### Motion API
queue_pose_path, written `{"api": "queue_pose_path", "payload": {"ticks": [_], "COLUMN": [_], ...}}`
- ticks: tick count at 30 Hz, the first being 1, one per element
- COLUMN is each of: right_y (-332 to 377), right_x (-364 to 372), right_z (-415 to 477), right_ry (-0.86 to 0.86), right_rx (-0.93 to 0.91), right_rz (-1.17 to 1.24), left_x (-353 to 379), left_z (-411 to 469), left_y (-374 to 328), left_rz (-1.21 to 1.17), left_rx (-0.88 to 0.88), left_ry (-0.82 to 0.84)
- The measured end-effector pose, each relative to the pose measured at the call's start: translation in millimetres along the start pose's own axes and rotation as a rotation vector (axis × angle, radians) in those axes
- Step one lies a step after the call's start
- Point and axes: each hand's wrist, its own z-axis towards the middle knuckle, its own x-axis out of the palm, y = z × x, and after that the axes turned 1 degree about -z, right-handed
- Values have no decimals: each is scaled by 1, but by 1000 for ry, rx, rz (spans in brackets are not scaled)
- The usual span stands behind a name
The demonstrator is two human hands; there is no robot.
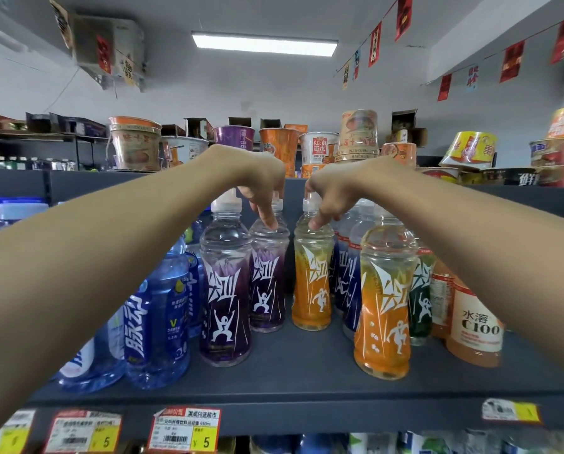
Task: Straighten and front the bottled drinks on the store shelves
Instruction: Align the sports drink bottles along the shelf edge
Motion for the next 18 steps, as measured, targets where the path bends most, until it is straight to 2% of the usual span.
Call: {"api": "queue_pose_path", "payload": {"ticks": [3,7,14,18], "right_y": [1,-5,-8,-7], "right_x": [-1,3,-1,-4], "right_z": [1,3,-2,-7], "right_ry": [17,76,48,59], "right_rx": [9,21,-12,-28], "right_rz": [41,280,206,250], "left_x": [3,10,6,3], "left_z": [-1,3,1,-5], "left_y": [4,7,7,5], "left_rz": [-47,-222,-328,-364], "left_rx": [-22,-49,-46,-39], "left_ry": [9,36,104,133]}}
